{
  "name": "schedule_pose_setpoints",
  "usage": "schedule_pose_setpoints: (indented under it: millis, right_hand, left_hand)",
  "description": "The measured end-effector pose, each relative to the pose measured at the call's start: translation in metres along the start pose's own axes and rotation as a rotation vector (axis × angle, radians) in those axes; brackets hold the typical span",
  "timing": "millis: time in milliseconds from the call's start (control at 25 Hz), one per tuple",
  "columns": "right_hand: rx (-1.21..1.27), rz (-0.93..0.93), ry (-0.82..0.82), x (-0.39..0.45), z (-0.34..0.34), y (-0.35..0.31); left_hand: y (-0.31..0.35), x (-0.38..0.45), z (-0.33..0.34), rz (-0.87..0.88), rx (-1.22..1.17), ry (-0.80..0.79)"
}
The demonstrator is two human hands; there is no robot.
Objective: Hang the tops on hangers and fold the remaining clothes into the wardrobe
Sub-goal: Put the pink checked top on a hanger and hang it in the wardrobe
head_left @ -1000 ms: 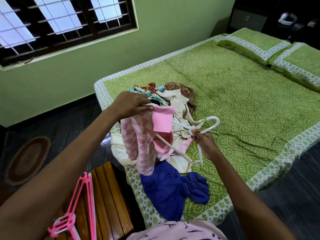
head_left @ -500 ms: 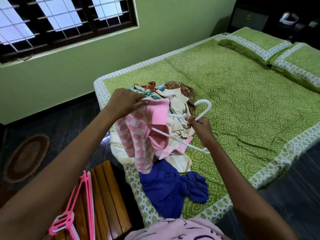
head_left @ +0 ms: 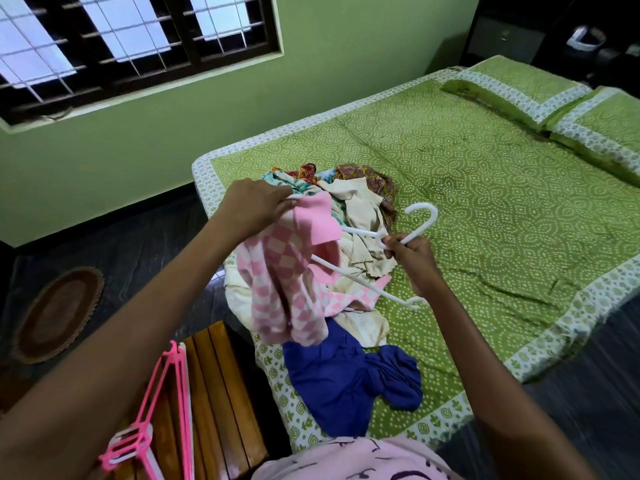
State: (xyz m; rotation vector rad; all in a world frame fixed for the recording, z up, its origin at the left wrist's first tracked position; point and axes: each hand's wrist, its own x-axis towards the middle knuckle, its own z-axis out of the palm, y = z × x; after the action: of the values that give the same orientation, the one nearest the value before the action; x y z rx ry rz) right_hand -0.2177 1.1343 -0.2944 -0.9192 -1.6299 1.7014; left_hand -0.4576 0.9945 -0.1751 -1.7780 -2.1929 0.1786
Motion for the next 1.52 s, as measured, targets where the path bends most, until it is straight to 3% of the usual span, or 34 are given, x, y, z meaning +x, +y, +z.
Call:
schedule_pose_setpoints:
  millis: [160, 280, 400, 560, 640, 760, 840, 960, 1080, 1200, 1320, 1520]
  right_hand:
    - [-0.047, -0.036, -0.03, 0.003, -0.005, -0.005]
    - [-0.062, -0.057, -0.019, 0.005, 0.001, -0.013]
    - [-0.074, -0.063, -0.041, 0.004, 0.013, -0.019]
    - [0.008, -0.01, -0.045, -0.005, 0.042, -0.021]
    - [0.067, 0.039, -0.014, -0.007, 0.054, -0.023]
    - [0.053, 0.062, 0.018, 0.001, 0.059, -0.03]
    - [-0.028, 0.052, 0.009, 0.009, 0.062, -0.034]
    - [-0.325, -0.137, -0.021, 0.016, 0.067, -0.037]
    - [-0.573, -0.498, 0.271, 0.008, 0.057, -0.026]
    - [-0.505, -0.581, 0.501, -0.023, 0.049, -0.001]
    - [-0.388, -0.414, 0.406, -0.043, 0.06, 0.038]
    - [-0.407, 0.192, 0.084, -0.025, 0.095, 0.065]
  left_hand:
    - [0.005, -0.003, -0.005, 0.191, -0.046, 0.185]
    - [0.012, -0.002, -0.008, 0.296, -0.092, 0.212]
    - [0.03, -0.001, -0.002, 0.323, -0.121, 0.3]
    - [0.056, 0.007, 0.004, 0.309, -0.159, 0.262]
    - [0.061, 0.011, 0.004, 0.224, -0.233, 0.178]
    - [0.055, 0.013, 0.006, 0.059, -0.361, -0.127]
    - [0.053, 0.009, 0.009, -0.003, -0.553, -0.239]
    - [0.052, -0.002, 0.021, -0.122, -0.683, -0.139]
    - [0.038, -0.013, 0.037, -0.285, -0.838, -0.08]
    - [0.021, -0.021, 0.046, -0.397, -0.953, -0.024]
    - [0.013, -0.027, 0.044, -0.44, -1.058, 0.018]
    - [0.01, -0.035, 0.041, -0.417, -1.15, 0.015]
